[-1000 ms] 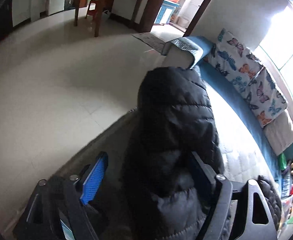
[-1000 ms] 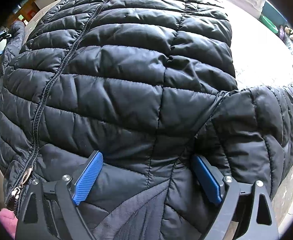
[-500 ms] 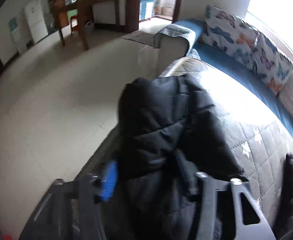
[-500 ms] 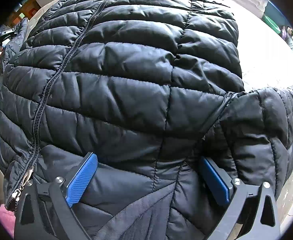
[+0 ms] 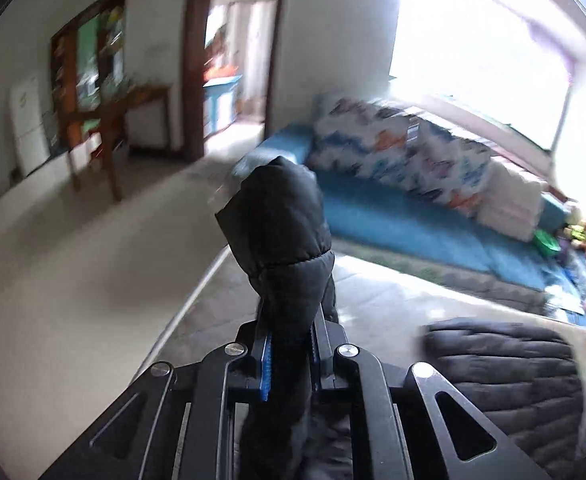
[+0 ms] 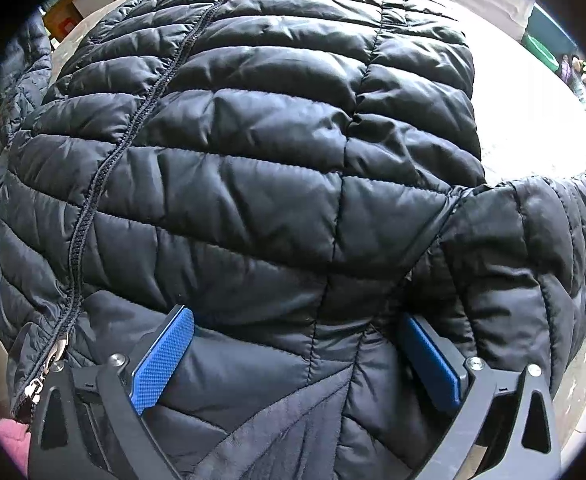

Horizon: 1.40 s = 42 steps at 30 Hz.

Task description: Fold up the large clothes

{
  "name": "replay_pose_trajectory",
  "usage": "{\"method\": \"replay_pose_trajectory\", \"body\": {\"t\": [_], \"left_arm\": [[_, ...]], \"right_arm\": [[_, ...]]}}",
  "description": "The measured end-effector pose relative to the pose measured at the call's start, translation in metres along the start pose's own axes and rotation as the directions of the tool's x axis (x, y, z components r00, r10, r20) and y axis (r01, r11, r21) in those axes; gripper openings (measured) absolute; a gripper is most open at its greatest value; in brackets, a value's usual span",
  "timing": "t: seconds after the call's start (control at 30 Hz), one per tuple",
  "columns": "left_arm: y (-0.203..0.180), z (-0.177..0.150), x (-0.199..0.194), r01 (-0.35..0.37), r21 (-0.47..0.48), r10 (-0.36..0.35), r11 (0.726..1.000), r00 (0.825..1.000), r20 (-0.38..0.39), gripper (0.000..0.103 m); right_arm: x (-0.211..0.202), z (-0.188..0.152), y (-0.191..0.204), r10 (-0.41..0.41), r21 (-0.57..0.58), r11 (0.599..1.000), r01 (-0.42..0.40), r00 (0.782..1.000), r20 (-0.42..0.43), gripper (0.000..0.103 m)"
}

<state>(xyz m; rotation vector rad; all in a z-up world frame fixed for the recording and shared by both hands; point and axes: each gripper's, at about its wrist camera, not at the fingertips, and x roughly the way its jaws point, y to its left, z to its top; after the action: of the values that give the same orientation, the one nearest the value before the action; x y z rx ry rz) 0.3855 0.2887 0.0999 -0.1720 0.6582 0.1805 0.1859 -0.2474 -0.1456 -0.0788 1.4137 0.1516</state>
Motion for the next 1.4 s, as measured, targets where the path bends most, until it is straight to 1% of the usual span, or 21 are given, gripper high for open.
{"method": "replay_pose_trajectory", "body": {"t": [0.1, 0.2, 0.37, 0.47, 0.57, 0.67, 0.73, 0.77, 0.8, 0.87, 0.9, 0.93, 1.0, 1.07, 1.13, 1.17, 1.23, 1.3, 1.33, 1.37, 1.4], "left_arm": [[-0.048, 0.008, -0.053, 0.077, 0.06, -0.081, 0.995, 0.995, 0.061, 0.014], [-0.109, 0.007, -0.11, 0.152, 0.142, -0.17, 0.978, 0.977, 0.127, 0.014], [-0.193, -0.013, -0.168, 0.25, 0.239, -0.285, 0.938, 0.951, 0.123, 0.014], [-0.248, -0.04, -0.192, 0.308, 0.298, -0.348, 0.904, 0.933, 0.09, 0.014], [-0.303, -0.08, -0.211, 0.376, 0.35, -0.411, 0.858, 0.911, 0.027, 0.014], [-0.36, -0.13, -0.221, 0.465, 0.388, -0.473, 0.795, 0.877, -0.083, 0.014], [-0.405, -0.175, -0.22, 0.529, 0.435, -0.494, 0.728, 0.846, -0.202, 0.015], [-0.418, -0.199, -0.225, 0.543, 0.45, -0.491, 0.709, 0.838, -0.238, 0.015], [-0.436, -0.222, -0.223, 0.557, 0.473, -0.478, 0.682, 0.83, -0.288, 0.019], [-0.468, -0.258, -0.214, 0.601, 0.504, -0.445, 0.62, 0.799, -0.406, 0.035], [-0.477, -0.287, -0.218, 0.622, 0.503, -0.43, 0.6, 0.781, -0.453, 0.049], [-0.489, -0.305, -0.214, 0.649, 0.494, -0.411, 0.579, 0.756, -0.51, 0.065], [-0.494, -0.327, -0.213, 0.672, 0.493, -0.407, 0.552, 0.734, -0.544, 0.072], [-0.494, -0.339, -0.215, 0.671, 0.516, -0.402, 0.532, 0.737, -0.544, 0.072], [-0.486, -0.335, -0.224, 0.647, 0.543, -0.411, 0.536, 0.762, -0.501, 0.081], [-0.472, -0.325, -0.224, 0.639, 0.546, -0.418, 0.541, 0.768, -0.485, 0.085], [-0.441, -0.303, -0.226, 0.6, 0.546, -0.43, 0.584, 0.8, -0.419, 0.097], [-0.41, -0.273, -0.219, 0.56, 0.54, -0.424, 0.628, 0.828, -0.366, 0.099], [-0.39, -0.262, -0.216, 0.524, 0.533, -0.4, 0.664, 0.851, -0.339, 0.1], [-0.371, -0.243, -0.216, 0.504, 0.525, -0.384, 0.685, 0.863, -0.327, 0.1], [-0.346, -0.233, -0.211, 0.464, 0.507, -0.349, 0.727, 0.885, -0.309, 0.1]], "right_arm": [[-0.003, -0.006, -0.001, 0.005, -0.011, 1.0, -0.005, 1.0, 0.023, 0.103], [-0.005, -0.011, -0.002, 0.01, -0.026, 1.0, -0.009, 0.999, 0.039, 0.103], [-0.01, -0.02, -0.005, 0.024, -0.05, 0.999, -0.02, 0.997, 0.068, 0.103], [-0.023, -0.031, -0.01, 0.042, -0.056, 0.998, -0.037, 0.994, 0.1, 0.103], [-0.039, -0.043, -0.021, 0.061, -0.039, 0.998, -0.056, 0.989, 0.134, 0.103], [-0.06, -0.06, -0.035, 0.069, -0.02, 0.998, -0.067, 0.981, 0.181, 0.103], [-0.073, -0.071, -0.045, 0.065, -0.003, 0.998, -0.066, 0.977, 0.204, 0.103], [-0.078, -0.076, -0.052, 0.055, 0.005, 0.998, -0.057, 0.975, 0.215, 0.103], [-0.083, -0.082, -0.055, 0.048, 0.012, 0.999, -0.052, 0.974, 0.222, 0.103], [-0.092, -0.094, -0.065, 0.039, 0.034, 0.998, -0.048, 0.972, 0.231, 0.103], [-0.095, -0.095, -0.065, 0.031, 0.039, 0.998, -0.042, 0.972, 0.234, 0.103], [-0.099, -0.099, -0.069, 0.019, 0.047, 0.998, -0.031, 0.971, 0.237, 0.103], [-0.103, -0.1, -0.071, -0.009, 0.062, 0.998, -0.006, 0.972, 0.235, 0.103], [-0.109, -0.109, -0.079, -0.032, 0.085, 0.996, 0.012, 0.971, 0.239, 0.103], [-0.116, -0.115, -0.084, -0.042, 0.11, 0.994, 0.015, 0.968, 0.249, 0.103], [-0.119, -0.117, -0.084, -0.036, 0.113, 0.994, 0.007, 0.965, 0.26, 0.103], [-0.13, -0.12, -0.085, 0.0, 0.113, 0.993, -0.034, 0.957, 0.291, 0.103], [-0.137, -0.116, -0.081, 0.049, 0.096, 0.992, -0.084, 0.946, 0.322, 0.103], [-0.139, -0.112, -0.077, 0.087, 0.083, 0.989, -0.122, 0.938, 0.336, 0.103], [-0.137, -0.107, -0.074, 0.113, 0.076, 0.986, -0.147, 0.933, 0.341, 0.103], [-0.131, -0.099, -0.07, 0.137, 0.069, 0.983, -0.17, 0.929, 0.343, 0.103]]}}
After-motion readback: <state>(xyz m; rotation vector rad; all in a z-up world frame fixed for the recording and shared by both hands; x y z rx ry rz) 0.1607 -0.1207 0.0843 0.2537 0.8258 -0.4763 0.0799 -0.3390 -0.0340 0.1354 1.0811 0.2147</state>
